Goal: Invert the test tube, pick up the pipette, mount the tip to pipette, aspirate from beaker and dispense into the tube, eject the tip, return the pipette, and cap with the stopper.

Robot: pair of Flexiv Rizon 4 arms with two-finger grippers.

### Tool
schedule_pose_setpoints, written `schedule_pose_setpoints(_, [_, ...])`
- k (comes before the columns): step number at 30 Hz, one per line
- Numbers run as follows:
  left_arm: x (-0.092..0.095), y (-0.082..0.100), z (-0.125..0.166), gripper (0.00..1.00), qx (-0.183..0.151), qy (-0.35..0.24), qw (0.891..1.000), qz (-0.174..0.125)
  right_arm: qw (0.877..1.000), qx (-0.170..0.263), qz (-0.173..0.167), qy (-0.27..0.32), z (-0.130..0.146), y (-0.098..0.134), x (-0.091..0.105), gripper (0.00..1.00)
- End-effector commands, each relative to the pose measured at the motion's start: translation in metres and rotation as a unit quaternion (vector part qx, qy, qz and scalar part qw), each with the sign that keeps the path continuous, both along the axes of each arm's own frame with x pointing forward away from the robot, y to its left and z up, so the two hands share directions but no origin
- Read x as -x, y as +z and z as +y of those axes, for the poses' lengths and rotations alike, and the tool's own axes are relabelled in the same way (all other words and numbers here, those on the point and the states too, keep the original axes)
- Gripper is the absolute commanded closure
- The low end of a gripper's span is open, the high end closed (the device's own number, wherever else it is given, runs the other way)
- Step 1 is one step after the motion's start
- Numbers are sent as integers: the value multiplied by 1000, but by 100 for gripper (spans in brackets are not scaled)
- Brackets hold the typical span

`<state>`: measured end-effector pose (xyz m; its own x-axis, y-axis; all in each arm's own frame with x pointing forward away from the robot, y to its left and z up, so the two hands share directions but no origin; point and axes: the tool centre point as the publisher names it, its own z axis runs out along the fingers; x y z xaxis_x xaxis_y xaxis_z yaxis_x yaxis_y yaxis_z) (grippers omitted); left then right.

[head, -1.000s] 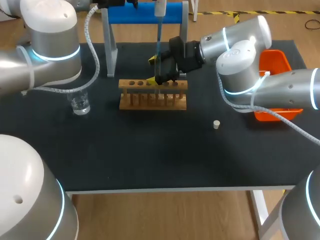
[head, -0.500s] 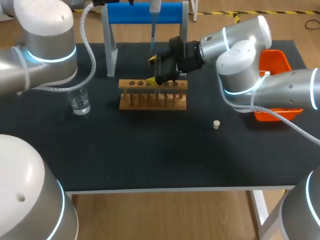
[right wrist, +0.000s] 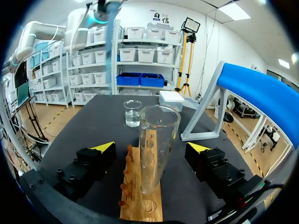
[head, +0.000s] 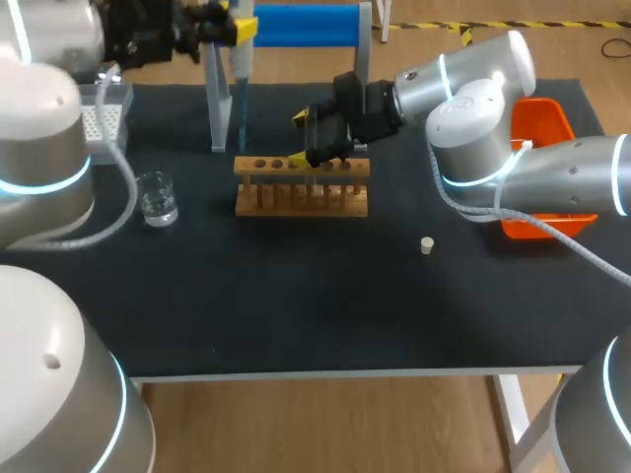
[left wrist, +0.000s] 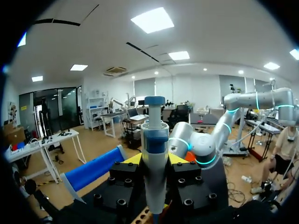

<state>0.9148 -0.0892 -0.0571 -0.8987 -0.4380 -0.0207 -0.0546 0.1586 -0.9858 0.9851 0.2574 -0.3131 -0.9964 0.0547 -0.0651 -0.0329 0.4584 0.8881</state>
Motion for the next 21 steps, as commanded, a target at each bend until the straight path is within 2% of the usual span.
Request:
schedule_pose_setpoints(1, [35,-20,31,100,20,-7,1000,1,1000,1,1,1,0,0,0,0])
schedule_pose_setpoints(7, [52,-52,10,100,36,-45,998,27,1000,1,1,1,0,0,0,0])
schedule_pose_setpoints(10, [59,-61,-2,100,43,-67,996,26,1000,1,1,1,0,0,0,0])
schedule_pose_setpoints(14, [66,-63,-19,100,53,-87,995,24,1000,1,1,1,0,0,0,0])
schedule_pose_setpoints(21, [75,-59,-49,100,46,-109,993,8,1000,1,1,1,0,0,0,0])
